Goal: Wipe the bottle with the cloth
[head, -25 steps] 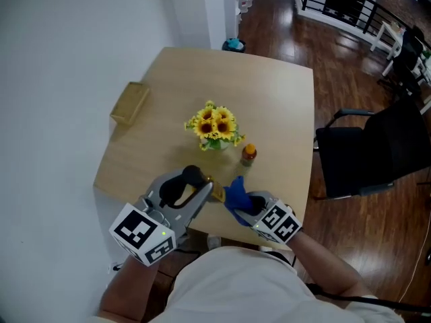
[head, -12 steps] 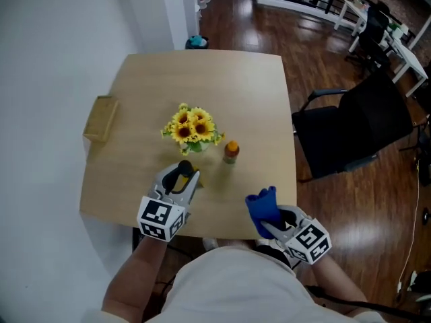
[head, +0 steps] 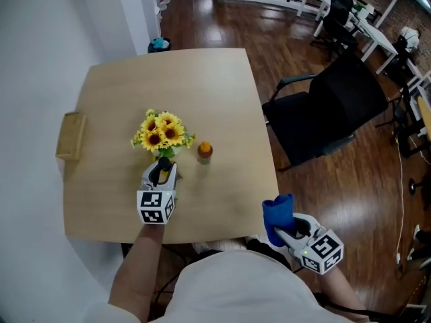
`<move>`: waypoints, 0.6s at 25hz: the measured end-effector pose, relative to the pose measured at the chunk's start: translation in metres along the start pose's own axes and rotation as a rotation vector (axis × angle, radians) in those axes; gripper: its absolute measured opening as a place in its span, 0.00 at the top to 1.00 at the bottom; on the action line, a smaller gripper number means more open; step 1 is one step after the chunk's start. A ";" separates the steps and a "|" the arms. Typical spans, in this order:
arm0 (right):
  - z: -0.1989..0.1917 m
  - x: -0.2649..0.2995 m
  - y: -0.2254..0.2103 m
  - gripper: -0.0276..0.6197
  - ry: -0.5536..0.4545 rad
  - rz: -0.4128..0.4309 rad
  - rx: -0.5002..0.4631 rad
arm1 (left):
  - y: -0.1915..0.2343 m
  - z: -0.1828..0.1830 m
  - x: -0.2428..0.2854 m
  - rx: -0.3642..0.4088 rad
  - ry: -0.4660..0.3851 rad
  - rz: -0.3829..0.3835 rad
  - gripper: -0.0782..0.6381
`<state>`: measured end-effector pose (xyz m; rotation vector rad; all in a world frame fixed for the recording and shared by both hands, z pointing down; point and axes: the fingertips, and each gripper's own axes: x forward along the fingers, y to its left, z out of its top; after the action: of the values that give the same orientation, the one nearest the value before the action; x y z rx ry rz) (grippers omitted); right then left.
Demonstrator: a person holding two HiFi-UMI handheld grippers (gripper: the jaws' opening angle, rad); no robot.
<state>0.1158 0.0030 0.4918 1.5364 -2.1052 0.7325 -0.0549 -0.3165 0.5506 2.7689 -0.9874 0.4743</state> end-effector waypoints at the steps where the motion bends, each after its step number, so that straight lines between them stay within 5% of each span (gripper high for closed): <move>1: 0.000 -0.003 -0.002 0.72 0.001 -0.009 0.001 | 0.002 -0.002 0.003 0.001 -0.003 0.004 0.68; 12: 0.002 -0.011 -0.019 0.72 -0.030 0.017 -0.019 | -0.008 -0.010 0.003 0.051 0.003 0.041 0.67; 15: 0.004 -0.008 -0.026 0.72 -0.046 0.054 -0.029 | -0.007 -0.010 0.001 0.065 0.022 0.070 0.58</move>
<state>0.1424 0.0001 0.4881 1.4999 -2.1884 0.6880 -0.0522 -0.3089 0.5599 2.7869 -1.0862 0.5553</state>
